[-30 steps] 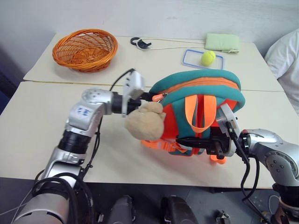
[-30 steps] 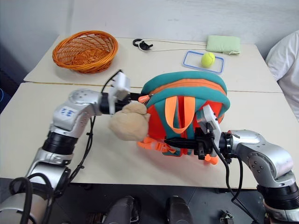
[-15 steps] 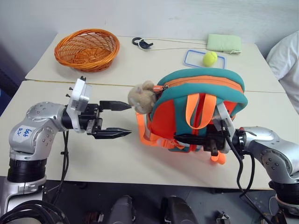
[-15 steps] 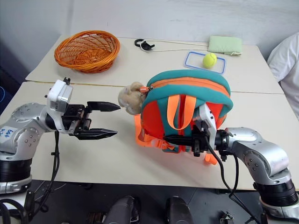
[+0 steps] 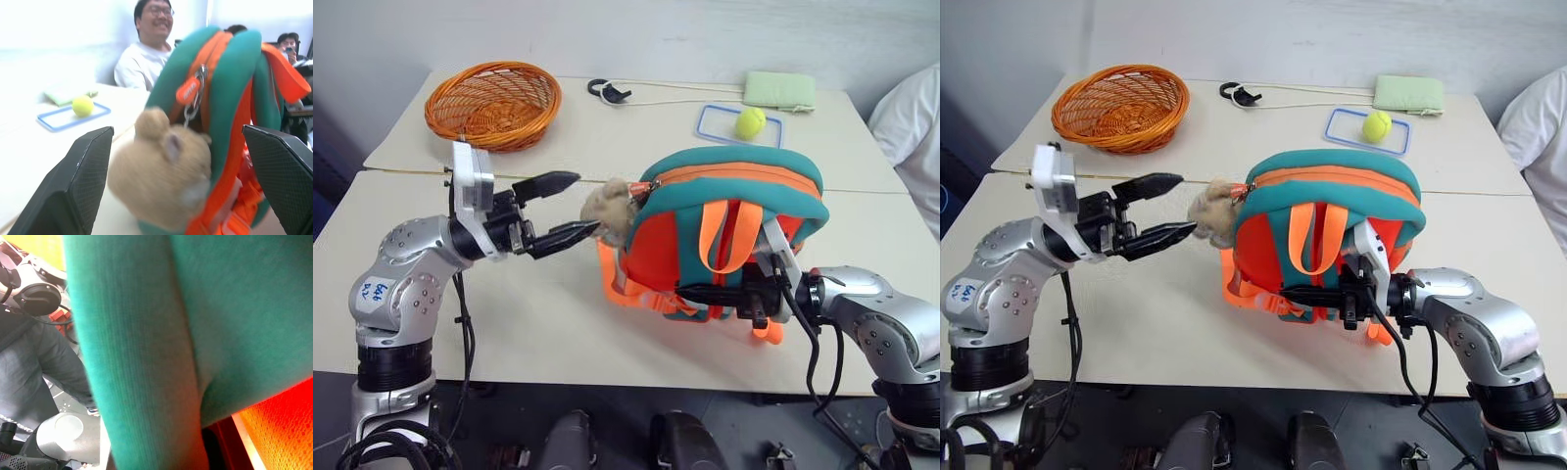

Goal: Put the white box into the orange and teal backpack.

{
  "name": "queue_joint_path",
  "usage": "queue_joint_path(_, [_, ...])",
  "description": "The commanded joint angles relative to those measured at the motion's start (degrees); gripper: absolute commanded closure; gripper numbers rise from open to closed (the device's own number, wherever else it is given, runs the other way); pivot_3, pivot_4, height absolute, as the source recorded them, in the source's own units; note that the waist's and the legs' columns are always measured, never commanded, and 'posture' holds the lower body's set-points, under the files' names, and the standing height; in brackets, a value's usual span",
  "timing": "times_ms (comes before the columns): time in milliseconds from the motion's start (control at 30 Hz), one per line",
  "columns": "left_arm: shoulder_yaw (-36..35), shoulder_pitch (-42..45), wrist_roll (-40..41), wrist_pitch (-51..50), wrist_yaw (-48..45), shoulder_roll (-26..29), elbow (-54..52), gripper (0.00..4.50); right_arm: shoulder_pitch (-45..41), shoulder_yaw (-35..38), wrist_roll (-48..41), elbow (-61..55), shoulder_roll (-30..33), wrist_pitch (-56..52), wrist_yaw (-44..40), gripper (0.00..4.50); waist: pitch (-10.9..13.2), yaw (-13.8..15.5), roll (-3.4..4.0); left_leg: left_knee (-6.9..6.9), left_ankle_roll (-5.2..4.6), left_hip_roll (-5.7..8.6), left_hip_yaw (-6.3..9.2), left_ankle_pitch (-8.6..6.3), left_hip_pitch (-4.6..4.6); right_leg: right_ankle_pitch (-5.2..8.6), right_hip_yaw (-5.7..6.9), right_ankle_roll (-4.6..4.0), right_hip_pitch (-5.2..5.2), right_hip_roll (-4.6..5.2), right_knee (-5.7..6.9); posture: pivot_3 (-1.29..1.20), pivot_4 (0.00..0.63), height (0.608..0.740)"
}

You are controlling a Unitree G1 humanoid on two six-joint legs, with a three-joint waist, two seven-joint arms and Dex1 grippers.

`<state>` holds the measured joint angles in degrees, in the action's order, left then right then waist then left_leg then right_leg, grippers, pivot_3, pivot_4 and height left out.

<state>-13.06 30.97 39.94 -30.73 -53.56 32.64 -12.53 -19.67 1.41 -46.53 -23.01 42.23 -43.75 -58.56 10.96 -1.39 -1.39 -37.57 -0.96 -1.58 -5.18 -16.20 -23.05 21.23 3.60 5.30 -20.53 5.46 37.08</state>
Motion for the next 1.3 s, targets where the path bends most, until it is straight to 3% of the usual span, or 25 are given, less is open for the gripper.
queue_joint_path(33, [3.83, 0.98, -4.91, 5.32, -2.48, 1.09, 2.75, 0.09, -0.2, -0.57, -0.14, -0.51, 0.03, -0.21, -0.43, 4.5, 0.0, -0.08, 0.0, 0.01, 0.0, 0.0, 0.0, 0.0, 0.0, 0.0, 0.01, 0.0, 0.0, 0.0, 0.0, 0.0, 0.15, 0.74])
queue_joint_path(167, [9.95, 1.25, -9.7, 9.51, -6.94, 1.43, 7.07, 0.09, -0.16, -0.57, -0.11, -0.6, 0.01, -0.29, -0.35, 4.5, 0.0, -0.15, 0.0, 0.03, 0.02, -0.01, -0.06, 0.01, 0.01, 0.0, -0.01, 0.0, -0.04, -0.04, 0.01, 0.0, 0.15, 0.74])
queue_joint_path(333, [14.12, 7.51, -15.3, 15.97, -7.1, -3.2, 18.61, 0.09, 0.02, -0.42, 0.27, -0.57, -0.59, 0.88, -0.31, 4.5, 0.0, 0.2, 0.0, -0.06, -0.01, 0.0, -0.05, 0.0, -0.01, 0.0, 0.0, 0.0, -0.03, -0.03, 0.03, 0.0, 0.15, 0.74])
queue_joint_path(500, [12.54, 9.41, -12.8, 15.11, -8.73, -4.98, 19.79, 1.63, 0.57, -0.29, 0.3, -0.77, -1.07, 1.4, -0.13, 4.5, 0.0, 0.13, 0.0, -0.05, -0.03, 0.0, -0.06, -0.02, -0.05, 0.0, 0.0, 0.0, -0.05, -0.03, 0.1, 0.0, 0.15, 0.74])
queue_joint_path(667, [6.99, 7.63, -11.08, 13.11, -8.33, -0.97, 19.93, 3.03, 2.13, 0.4, 0.11, -1.26, -1.92, 2.19, 0.56, 4.5, 0.0, -0.22, 0.0, -0.12, -0.02, -0.02, -0.04, -0.01, -0.05, 0.0, 0.01, 0.0, -0.06, -0.03, 0.33, 0.0, 0.15, 0.74])
queue_joint_path(800, [1.98, 9.17, -12.59, 13.54, -4.6, 4.07, 25.62, 3.68, 3.35, 0.8, 0.58, -1.37, -2.08, 3.09, 1.0, 4.5, 0.0, -0.23, 0.0, -0.15, -0.01, -0.04, -0.03, -0.01, -0.01, 0.0, 0.0, 0.0, -0.07, -0.03, 0.32, 0.0, 0.15, 0.74])
queue_joint_path(900, [3.13, 7.87, -15.72, 13.76, -3.97, 7.04, 27.41, 3.72, 3.94, 1.53, 0.57, -1.18, -3.03, 4.53, 1.55, 4.5, 0.0, -0.09, 0.0, -0.14, -0.02, -0.02, -0.03, -0.01, -0.01, 0.0, 0.0, 0.0, -0.06, -0.01, 0.32, 0.0, 0.15, 0.74])
queue_joint_path(1000, [9.1, 2.9, -20.97, 14.05, -4.84, 8.52, 25.24, 3.72, 4.28, 2.27, 0.25, -0.62, -4.2, 5.73, 2.17, 4.5, 0.0, -0.17, 0.01, -0.08, -0.04, 0.01, -0.04, -0.04, -0.01, 0.0, -0.02, 0.0, -0.05, 0.01, 0.34, 0.0, 0.15, 0.74])
queue_joint_path(1300, [18.03, -3.94, -25.37, 9.68, 1.91, -0.41, 18.25, 3.72, 4.52, 2.03, 0.64, 0.42, -4.66, 6.41, 2.46, 4.5, 0.0, 0.06, -0.01, -0.13, -0.05, 0.01, -0.02, -0.05, -0.05, 0.0, -0.02, 0.0, -0.07, 0.04, 0.34, 0.0, 0.15, 0.74])
